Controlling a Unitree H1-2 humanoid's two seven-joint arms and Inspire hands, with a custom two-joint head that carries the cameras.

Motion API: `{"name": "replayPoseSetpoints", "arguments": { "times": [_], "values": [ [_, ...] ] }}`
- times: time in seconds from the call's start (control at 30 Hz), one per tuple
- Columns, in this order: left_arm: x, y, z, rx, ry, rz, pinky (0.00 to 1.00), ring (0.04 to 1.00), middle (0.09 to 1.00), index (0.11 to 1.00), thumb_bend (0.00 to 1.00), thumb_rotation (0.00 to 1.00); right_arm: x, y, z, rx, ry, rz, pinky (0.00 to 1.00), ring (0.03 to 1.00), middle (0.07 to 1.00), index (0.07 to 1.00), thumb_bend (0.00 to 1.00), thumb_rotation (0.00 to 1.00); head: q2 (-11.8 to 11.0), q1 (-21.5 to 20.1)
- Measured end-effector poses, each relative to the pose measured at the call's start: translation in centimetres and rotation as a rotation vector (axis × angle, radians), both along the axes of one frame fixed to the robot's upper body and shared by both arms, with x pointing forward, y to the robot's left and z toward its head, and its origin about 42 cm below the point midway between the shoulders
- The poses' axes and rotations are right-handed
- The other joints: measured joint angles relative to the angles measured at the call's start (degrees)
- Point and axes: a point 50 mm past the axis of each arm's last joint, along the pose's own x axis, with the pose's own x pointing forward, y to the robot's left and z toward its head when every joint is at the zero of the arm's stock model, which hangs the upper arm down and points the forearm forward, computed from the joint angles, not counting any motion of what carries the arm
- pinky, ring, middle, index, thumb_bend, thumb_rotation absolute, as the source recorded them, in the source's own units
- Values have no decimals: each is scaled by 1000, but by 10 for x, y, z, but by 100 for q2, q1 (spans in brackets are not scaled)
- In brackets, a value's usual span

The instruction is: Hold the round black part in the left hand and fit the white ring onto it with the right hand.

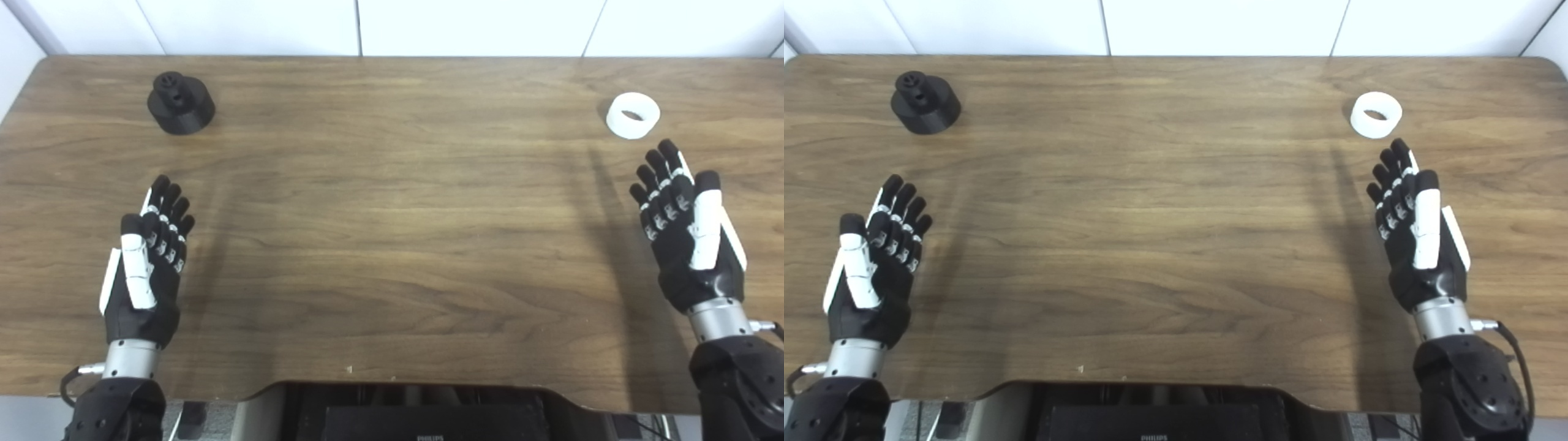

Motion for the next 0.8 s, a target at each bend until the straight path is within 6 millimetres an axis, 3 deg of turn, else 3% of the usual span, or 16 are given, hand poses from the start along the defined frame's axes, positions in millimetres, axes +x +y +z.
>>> {"name": "replayPoseSetpoints", "arguments": {
  "times": [0.5, 0.8],
  "values": [
    [-14, 4, -16, 29, 19, -2, 1000, 1000, 1000, 1000, 710, 1000, -10, 1, -13, -14, -8, -10, 1000, 1000, 1000, 1000, 635, 1000, -694, 105],
    [-17, 6, -21, 40, 13, -7, 1000, 1000, 1000, 1000, 727, 1000, -15, 1, -19, -34, 1, -12, 1000, 1000, 1000, 1000, 628, 1000, -695, 184]
  ]
}}
